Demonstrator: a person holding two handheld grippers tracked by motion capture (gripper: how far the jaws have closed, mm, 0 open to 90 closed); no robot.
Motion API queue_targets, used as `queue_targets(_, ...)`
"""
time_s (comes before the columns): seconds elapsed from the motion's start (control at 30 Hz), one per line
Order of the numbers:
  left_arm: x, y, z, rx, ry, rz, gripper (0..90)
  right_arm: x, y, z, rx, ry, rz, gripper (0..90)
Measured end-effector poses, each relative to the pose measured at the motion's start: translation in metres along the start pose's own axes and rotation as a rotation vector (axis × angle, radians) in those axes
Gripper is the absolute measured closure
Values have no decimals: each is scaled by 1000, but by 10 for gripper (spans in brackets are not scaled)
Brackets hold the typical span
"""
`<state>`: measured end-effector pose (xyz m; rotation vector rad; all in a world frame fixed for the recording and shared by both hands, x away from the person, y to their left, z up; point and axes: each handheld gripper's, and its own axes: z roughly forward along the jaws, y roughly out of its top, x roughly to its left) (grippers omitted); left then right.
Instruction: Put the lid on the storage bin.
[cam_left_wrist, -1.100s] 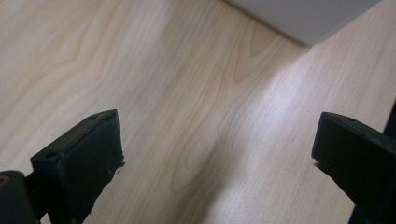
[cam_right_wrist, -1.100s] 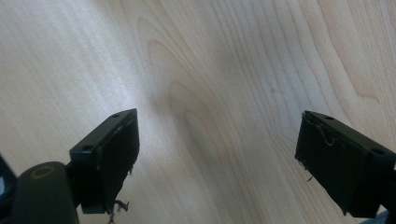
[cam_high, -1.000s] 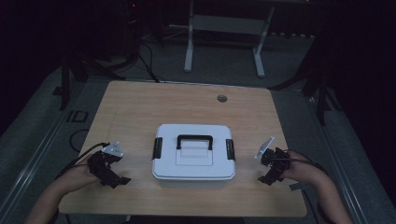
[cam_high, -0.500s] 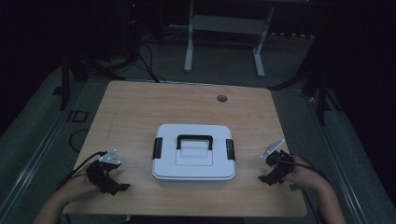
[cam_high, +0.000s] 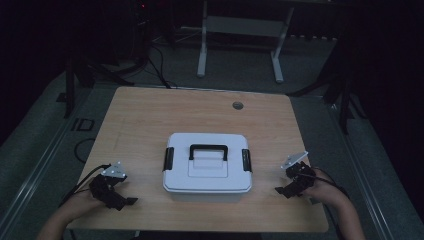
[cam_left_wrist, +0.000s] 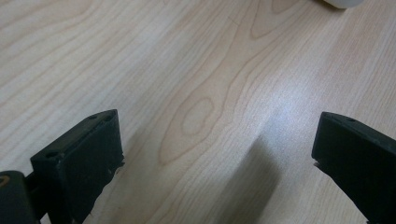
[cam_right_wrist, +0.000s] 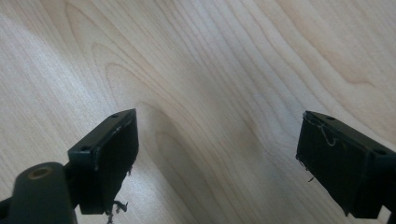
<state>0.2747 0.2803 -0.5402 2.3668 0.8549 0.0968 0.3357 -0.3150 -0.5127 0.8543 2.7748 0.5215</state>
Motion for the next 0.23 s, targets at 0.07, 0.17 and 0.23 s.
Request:
queue_targets(0.07,0,1,-2,2,8,3,16,-1,0,-1,-6,0,3,125)
queue_targets(0.17,0,2,-2,11,9,9,16,-1,1,-5,-17,0,7,125)
queue_targets(0.23,0,2,-3,14,10,12,16,-1,1,-6,-21,-5,1,125)
